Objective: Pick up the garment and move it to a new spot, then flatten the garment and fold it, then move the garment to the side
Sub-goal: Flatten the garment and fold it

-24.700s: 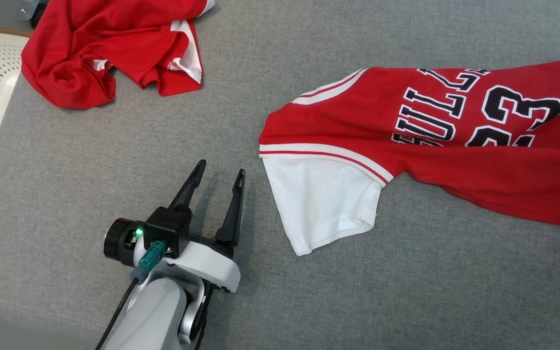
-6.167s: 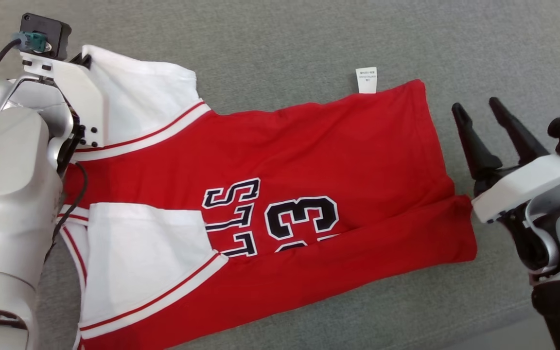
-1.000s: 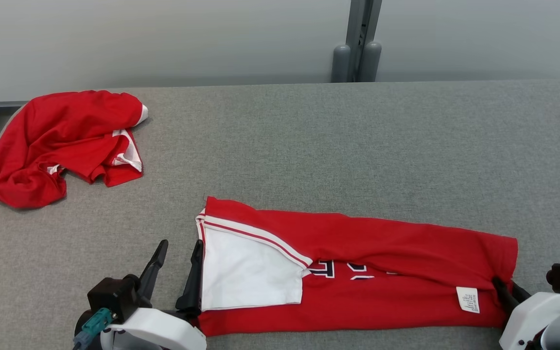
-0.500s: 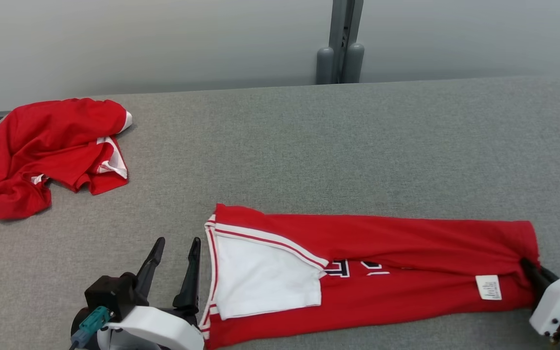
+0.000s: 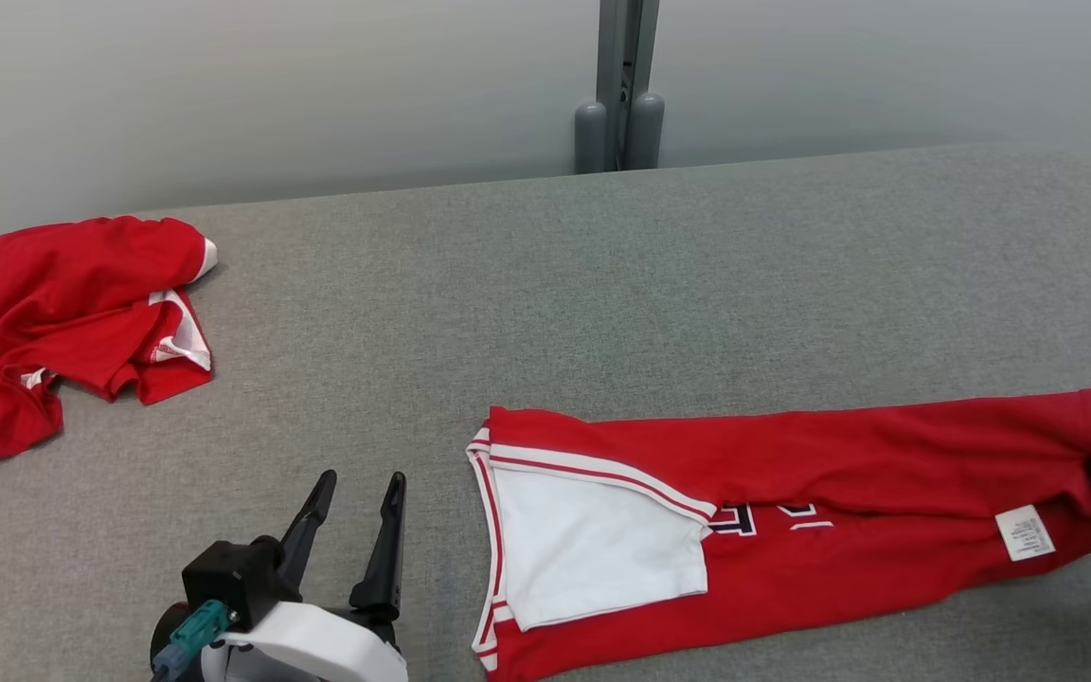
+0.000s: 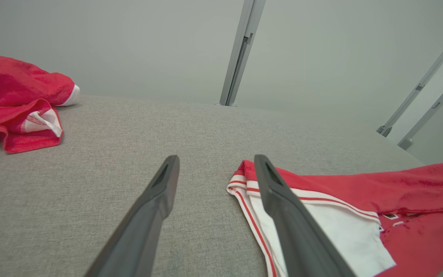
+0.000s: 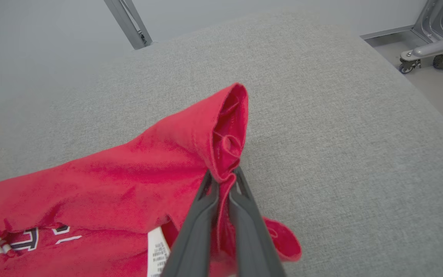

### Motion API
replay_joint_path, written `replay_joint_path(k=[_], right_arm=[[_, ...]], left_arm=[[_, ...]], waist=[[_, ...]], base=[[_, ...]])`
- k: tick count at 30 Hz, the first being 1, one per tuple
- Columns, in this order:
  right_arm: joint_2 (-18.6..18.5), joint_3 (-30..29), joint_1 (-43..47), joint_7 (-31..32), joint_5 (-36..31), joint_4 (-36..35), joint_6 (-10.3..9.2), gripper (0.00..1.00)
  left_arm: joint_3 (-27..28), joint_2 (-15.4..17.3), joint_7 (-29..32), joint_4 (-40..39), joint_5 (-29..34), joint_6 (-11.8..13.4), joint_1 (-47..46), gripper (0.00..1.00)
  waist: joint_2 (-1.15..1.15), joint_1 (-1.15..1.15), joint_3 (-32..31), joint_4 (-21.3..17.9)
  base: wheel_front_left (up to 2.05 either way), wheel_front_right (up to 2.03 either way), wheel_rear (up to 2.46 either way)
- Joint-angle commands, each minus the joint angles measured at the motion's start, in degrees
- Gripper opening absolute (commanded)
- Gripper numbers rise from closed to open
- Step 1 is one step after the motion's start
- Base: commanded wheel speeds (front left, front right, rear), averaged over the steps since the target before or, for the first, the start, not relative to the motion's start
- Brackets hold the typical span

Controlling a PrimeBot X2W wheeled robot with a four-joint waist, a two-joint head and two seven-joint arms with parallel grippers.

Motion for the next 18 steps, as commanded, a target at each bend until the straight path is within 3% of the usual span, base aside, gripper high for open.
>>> replay_joint_path(k=[1, 10, 18], right_arm=[[0.3, -0.1, 0.7, 0.7, 0.7, -1.8, 0.01, 0.0], [3.6, 2.8, 4.1, 7.4, 3.5, -17.2, 0.02, 0.0], [10.1, 5.6, 6.1, 14.9, 6.2, -28.7, 0.02, 0.0]], left_arm=[[0.0, 0.3, -0.1, 0.1, 0.1, 0.2, 0.2, 1.0], [-1.0, 0.1, 0.2, 0.7, -0.2, 0.0, 0.0, 1.0], [-1.5, 0.0, 0.3, 1.2, -0.6, -0.4, 0.2, 1.0]], waist=[[0.0, 0.0, -0.2, -0.3], [0.0, 0.0, -1.1, -0.6], [0.0, 0.0, -2.2, 0.9]], base=[[0.0, 0.0, 0.0], [0.0, 0.0, 0.0], [0.0, 0.0, 0.0]])
